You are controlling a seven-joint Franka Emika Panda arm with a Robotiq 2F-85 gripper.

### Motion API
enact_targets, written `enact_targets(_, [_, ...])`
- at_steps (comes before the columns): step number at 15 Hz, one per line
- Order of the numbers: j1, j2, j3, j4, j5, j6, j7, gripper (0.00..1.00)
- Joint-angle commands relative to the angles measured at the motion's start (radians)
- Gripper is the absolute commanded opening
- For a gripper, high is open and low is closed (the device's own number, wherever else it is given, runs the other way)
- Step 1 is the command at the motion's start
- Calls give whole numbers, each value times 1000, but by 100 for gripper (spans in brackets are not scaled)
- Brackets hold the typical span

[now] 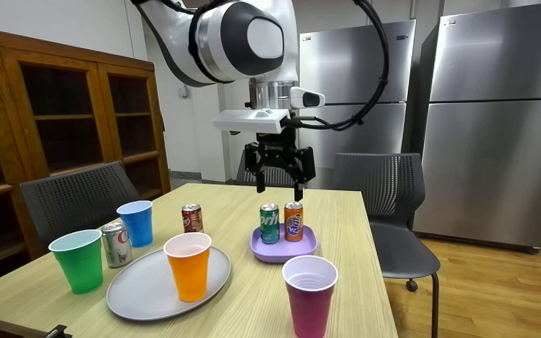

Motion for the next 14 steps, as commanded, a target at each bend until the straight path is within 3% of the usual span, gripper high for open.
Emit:
enact_targets(1, [-15, -86, -20, -79, -74, 0, 76, 100])
enact_targets(14, [-57, -115, -56, -177, -137, 35, 167, 100])
